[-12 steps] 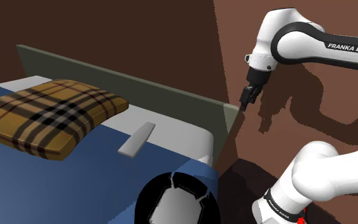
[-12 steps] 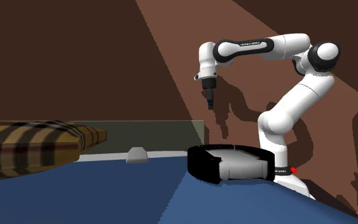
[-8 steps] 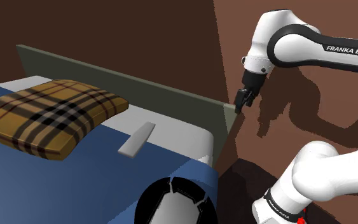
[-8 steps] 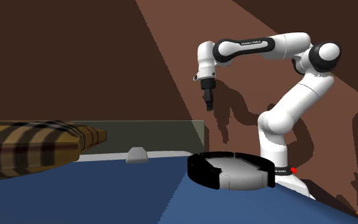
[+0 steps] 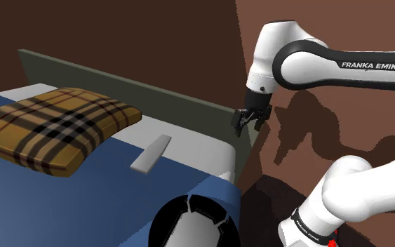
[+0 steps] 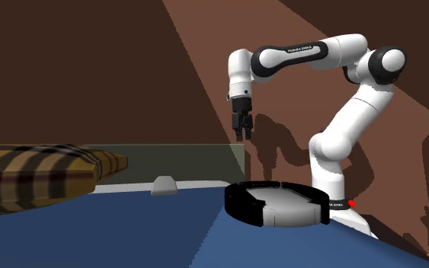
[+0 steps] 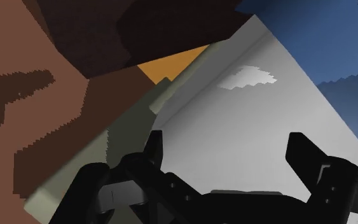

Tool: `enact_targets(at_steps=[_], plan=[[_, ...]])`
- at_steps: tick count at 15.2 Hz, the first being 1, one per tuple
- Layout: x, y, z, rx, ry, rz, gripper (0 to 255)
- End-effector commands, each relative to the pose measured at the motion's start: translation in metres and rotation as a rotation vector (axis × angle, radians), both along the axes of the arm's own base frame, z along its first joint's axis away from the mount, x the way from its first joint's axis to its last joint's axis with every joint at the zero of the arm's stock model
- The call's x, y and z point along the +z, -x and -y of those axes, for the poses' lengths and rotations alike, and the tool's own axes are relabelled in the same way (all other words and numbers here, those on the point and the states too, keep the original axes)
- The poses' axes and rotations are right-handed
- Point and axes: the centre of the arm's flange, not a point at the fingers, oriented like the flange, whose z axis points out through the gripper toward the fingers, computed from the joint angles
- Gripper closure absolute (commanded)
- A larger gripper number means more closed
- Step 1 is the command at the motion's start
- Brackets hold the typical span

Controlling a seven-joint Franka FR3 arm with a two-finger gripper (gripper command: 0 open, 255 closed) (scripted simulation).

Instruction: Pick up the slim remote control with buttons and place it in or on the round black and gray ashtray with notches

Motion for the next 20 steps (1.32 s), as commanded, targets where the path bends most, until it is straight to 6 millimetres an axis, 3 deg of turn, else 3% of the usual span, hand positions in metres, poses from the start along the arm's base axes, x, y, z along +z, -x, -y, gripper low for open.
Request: enact_targets(at_steps=[1, 10, 20], plan=[[-0.006, -0.009, -0.024, -0.068, -0.003, 0.006, 0], [-0.04, -0.066, -0.116, -0.346, -0.013, 0.028, 0], [-0.075, -0.159, -0.197, -0.655, -0.024, 0.053, 0]])
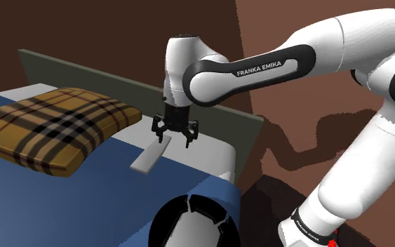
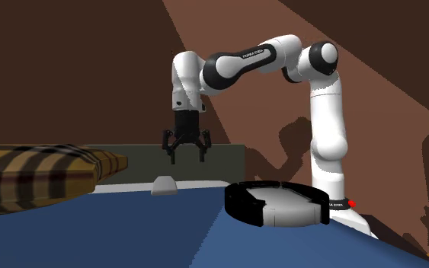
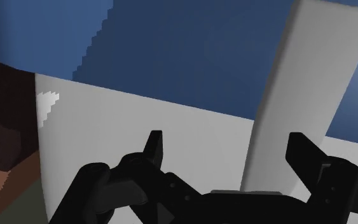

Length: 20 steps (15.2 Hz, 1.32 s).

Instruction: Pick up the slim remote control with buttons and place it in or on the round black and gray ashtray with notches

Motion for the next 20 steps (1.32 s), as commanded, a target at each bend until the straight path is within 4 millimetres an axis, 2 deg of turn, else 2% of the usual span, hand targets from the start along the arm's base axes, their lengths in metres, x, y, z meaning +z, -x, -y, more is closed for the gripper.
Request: enact_targets(at_steps=[1, 5, 13, 20], plan=[[-0.008, -0.02, -0.011, -0.069, -0.002, 0.006, 0], [-0.02, -0.06, -0.032, -0.182, -0.006, 0.015, 0], [-0.06, -0.06, -0.032, -0.182, -0.006, 0.015, 0], [-0.06, -0.06, -0.032, -0.182, -0.006, 0.015, 0]])
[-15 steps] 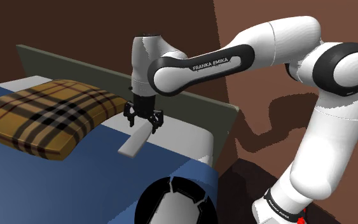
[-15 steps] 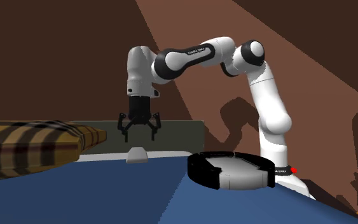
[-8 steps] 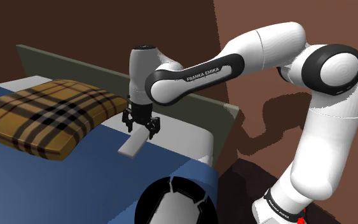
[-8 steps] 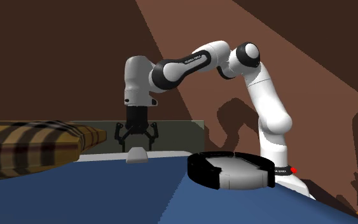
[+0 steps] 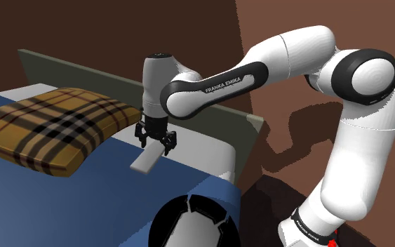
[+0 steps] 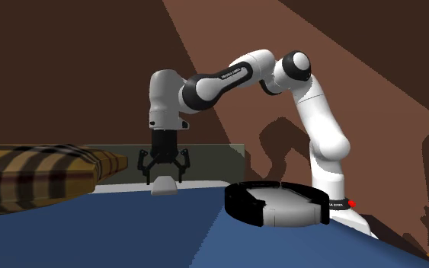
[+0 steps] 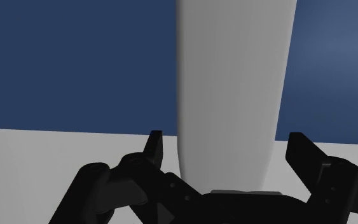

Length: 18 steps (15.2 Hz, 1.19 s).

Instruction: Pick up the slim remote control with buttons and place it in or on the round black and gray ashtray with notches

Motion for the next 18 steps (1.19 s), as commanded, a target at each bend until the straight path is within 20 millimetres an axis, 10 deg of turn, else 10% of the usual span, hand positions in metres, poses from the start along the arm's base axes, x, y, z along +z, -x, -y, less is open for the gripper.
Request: enact_targets(at_steps=[1, 10, 18], plan=[[0.0, 0.0, 0.0, 0.0, 0.0, 0.0, 255], [0.0, 0.0, 0.0, 0.0, 0.0, 0.0, 255], [0.042, 0.0, 0.0, 0.0, 0.0, 0.0, 255]])
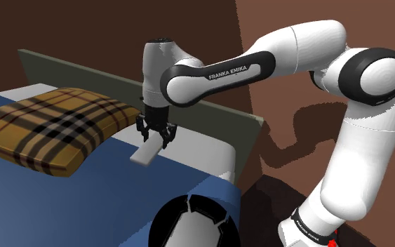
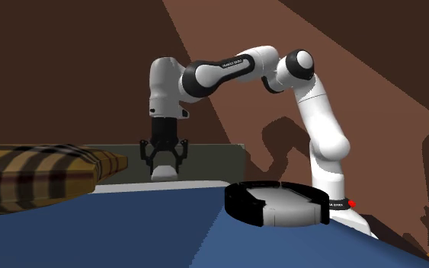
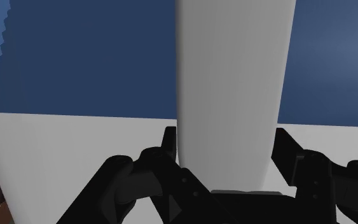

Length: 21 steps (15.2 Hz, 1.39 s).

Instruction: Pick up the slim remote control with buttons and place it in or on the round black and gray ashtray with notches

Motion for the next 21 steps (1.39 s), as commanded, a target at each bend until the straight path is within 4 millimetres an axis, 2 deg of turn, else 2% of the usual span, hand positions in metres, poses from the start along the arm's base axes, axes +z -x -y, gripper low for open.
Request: enact_targets(at_steps=[1, 15, 21], plan=[[0.011, 0.0, 0.0, 0.0, 0.0, 0.0, 255], [0.084, 0.0, 0.0, 0.0, 0.0, 0.0, 255], [0.085, 0.076, -0.021, 0.0, 0.0, 0.0, 255]])
